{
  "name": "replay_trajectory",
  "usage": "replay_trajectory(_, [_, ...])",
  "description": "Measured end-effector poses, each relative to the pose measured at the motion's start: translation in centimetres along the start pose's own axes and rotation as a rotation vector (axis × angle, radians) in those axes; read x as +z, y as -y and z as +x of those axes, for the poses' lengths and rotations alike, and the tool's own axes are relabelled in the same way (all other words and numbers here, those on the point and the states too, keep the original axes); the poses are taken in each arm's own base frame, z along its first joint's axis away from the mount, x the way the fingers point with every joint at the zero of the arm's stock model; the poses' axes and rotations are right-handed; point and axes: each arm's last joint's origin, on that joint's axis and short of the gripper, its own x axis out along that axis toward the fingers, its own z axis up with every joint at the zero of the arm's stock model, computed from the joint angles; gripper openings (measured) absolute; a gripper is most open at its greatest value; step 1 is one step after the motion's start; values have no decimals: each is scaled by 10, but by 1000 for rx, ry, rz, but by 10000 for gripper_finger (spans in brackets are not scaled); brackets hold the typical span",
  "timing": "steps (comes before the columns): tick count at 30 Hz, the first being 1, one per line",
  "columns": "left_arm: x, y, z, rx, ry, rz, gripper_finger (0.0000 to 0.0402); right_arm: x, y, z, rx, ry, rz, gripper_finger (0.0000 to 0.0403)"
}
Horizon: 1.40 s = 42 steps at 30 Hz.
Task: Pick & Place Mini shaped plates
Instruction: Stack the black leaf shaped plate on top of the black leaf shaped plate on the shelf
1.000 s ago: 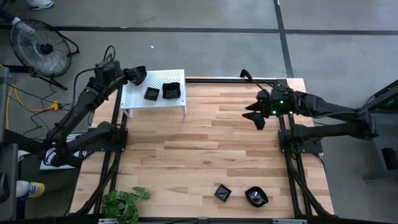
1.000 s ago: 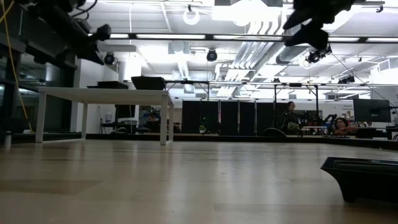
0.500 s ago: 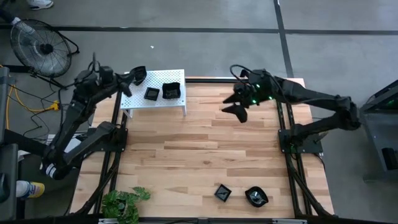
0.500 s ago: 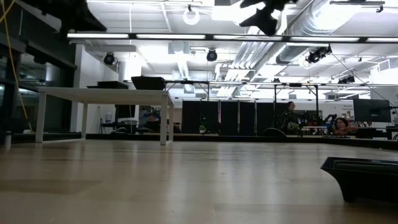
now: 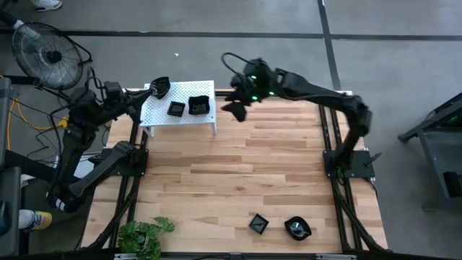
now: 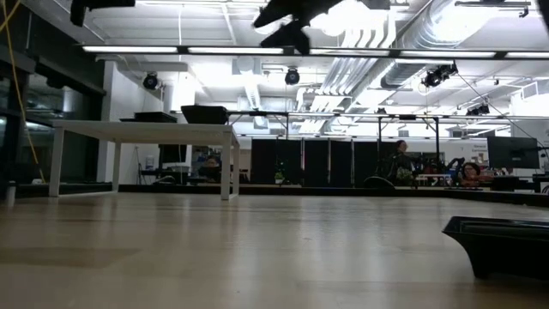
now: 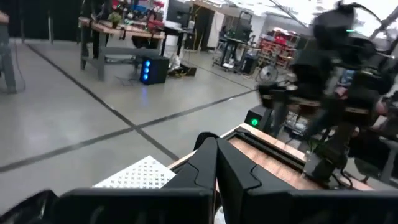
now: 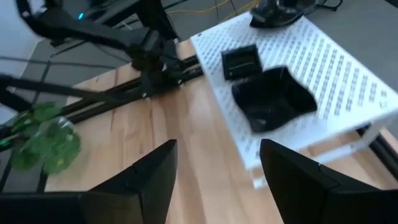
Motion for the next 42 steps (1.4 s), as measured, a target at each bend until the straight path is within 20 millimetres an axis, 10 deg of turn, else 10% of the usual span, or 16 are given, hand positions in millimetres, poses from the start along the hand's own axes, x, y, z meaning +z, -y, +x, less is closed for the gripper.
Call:
replay_trajectory(12, [8,9,-7,-121,-1,81,1,57,40,85,84,156,-27,224])
replay_trajectory(25, [-1,-4,0,120,-100,203,1,36,69,123,116,262,54,223])
replay_trajectory(42, [-13,-59,98,233,-473,91,137,40,97,11,137,0,17,166])
